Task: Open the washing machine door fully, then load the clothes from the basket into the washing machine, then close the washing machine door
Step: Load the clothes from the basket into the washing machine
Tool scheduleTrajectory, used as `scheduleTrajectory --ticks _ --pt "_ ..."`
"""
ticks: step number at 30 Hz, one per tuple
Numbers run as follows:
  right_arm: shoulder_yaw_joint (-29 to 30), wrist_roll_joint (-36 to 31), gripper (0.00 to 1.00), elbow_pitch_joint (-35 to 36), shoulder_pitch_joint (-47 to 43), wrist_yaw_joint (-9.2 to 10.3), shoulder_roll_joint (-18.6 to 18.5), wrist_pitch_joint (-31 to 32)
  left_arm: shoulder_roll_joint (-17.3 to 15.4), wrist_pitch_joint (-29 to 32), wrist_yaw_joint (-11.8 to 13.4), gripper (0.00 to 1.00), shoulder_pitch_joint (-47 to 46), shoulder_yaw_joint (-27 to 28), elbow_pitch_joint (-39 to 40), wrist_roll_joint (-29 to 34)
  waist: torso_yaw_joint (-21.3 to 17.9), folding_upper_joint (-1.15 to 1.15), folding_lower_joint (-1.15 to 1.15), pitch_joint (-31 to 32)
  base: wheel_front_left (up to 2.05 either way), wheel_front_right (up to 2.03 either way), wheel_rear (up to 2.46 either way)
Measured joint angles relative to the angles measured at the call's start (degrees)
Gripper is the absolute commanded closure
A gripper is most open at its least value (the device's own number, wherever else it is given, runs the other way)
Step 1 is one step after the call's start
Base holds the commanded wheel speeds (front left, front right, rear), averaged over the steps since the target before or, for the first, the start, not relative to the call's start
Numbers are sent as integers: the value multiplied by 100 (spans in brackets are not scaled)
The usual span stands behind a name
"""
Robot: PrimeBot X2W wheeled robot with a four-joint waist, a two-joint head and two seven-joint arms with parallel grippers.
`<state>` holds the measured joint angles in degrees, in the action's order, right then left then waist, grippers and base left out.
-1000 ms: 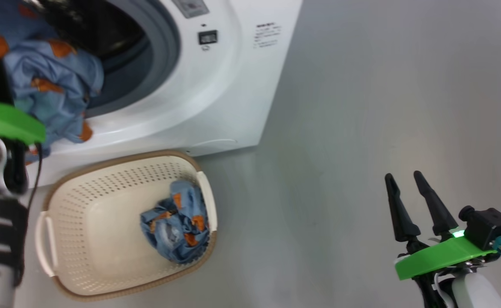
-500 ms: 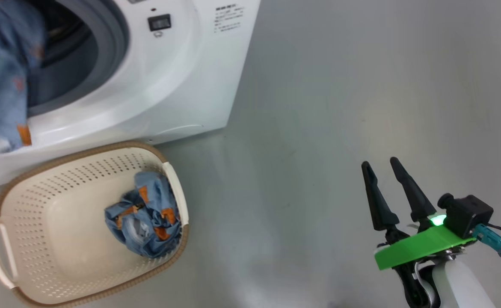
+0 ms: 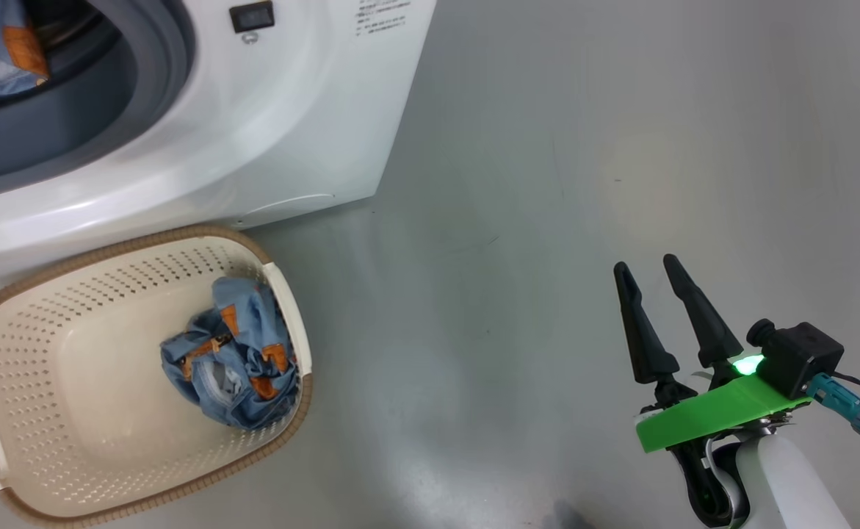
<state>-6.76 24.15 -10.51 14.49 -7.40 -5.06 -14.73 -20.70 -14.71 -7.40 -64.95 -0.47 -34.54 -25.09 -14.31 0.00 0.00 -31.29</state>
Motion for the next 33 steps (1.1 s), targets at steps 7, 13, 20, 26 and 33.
scheduleTrajectory --ticks 7,13,20,26,33 --pt "-26 -11 0 -11 0 0 22 0 -23 0 0 0 66 -409 -778 -31 39 0 0 -6 0 0 0" --pt "-19 -11 0 -9 0 0 22 0 -31 0 0 0 64 -499 -890 -118 75 0 0 -23 0 0 0" --pt "-10 -31 0 -5 1 0 20 1 10 0 0 0 185 -498 -894 -199 120 0 0 -8 0 0 0" --pt "11 -35 0 -7 1 0 10 1 146 0 0 0 554 -412 -797 -191 197 0 0 32 0 0 0" --pt "48 -35 0 -9 -1 0 -65 1 539 0 0 0 1186 -257 -570 -90 357 0 0 168 0 0 0"
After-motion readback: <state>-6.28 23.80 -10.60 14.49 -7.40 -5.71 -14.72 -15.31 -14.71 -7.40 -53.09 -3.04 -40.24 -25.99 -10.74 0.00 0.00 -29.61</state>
